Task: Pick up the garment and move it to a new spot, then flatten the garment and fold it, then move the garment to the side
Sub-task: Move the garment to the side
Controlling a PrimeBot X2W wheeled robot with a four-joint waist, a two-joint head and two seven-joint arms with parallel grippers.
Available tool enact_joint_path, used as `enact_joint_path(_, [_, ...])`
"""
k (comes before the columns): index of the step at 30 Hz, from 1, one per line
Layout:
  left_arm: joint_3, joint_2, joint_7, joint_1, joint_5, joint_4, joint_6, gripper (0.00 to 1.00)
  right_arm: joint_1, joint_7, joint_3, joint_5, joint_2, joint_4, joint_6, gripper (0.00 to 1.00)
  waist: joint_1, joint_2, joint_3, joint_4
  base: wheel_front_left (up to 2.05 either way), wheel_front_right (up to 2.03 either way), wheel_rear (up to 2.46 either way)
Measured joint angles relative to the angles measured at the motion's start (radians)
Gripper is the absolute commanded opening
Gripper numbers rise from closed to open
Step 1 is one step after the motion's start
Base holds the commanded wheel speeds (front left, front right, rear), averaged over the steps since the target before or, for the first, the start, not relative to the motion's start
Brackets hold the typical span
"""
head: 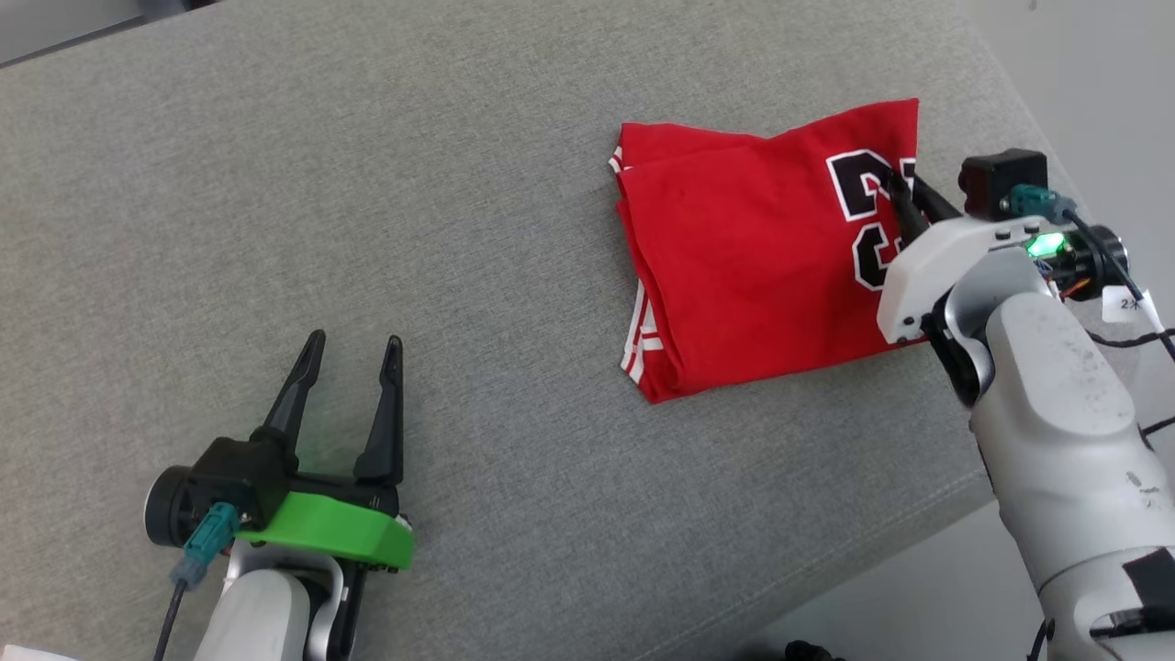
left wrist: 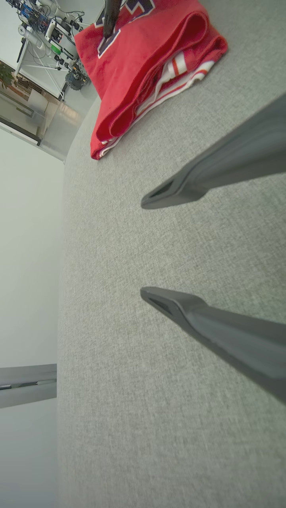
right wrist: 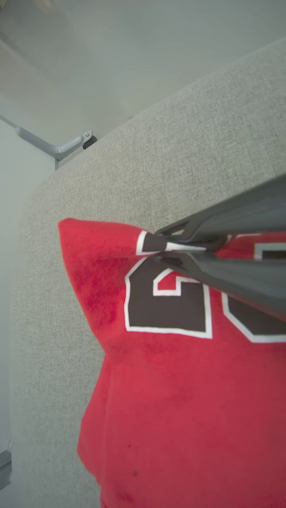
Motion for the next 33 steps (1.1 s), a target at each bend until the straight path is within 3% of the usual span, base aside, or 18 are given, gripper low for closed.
enact_joint_path(7, [0.005,0.000,0.000,-0.001,0.000,-0.010,0.000,1.00,-0.163,0.006,0.010,-0.025,-0.054,0.084,0.000,0.00,-0.0001,0.0000,0.011,0.053,0.00,0.00,0.00])
enact_joint_path(19, [0.002,0.000,0.000,-0.003,0.008,-0.028,0.000,1.00,-0.319,-0.029,-0.127,-0.085,-0.247,0.224,0.000,0.00,-0.0001,-0.0001,0.052,0.159,0.00,0.00,0.00])
enact_joint_path(20, [0.001,-0.001,0.000,-0.003,0.008,-0.028,0.000,1.00,-0.321,-0.042,-0.146,-0.096,-0.261,0.232,0.000,0.07,-0.0001,0.0000,0.057,0.165,0.00,0.00,0.00])
enact_joint_path(21, [0.001,-0.001,0.000,-0.003,0.008,-0.028,0.000,1.00,-0.321,-0.056,-0.157,-0.109,-0.273,0.236,0.000,0.42,-0.0001,-0.0001,0.061,0.170,0.00,0.00,0.00])
enact_joint_path(22, [0.000,-0.002,0.000,-0.003,0.009,-0.028,0.000,1.00,-0.321,-0.079,-0.169,-0.126,-0.286,0.241,0.000,1.00,-0.0001,-0.0001,0.065,0.176,0.00,0.00,0.00])
enact_joint_path(33, [0.003,-0.014,0.000,-0.003,0.011,-0.022,0.000,1.00,-0.302,-0.191,-0.258,-0.202,-0.236,0.272,0.000,1.00,-0.0001,-0.0001,0.062,0.196,0.00,0.00,0.00])
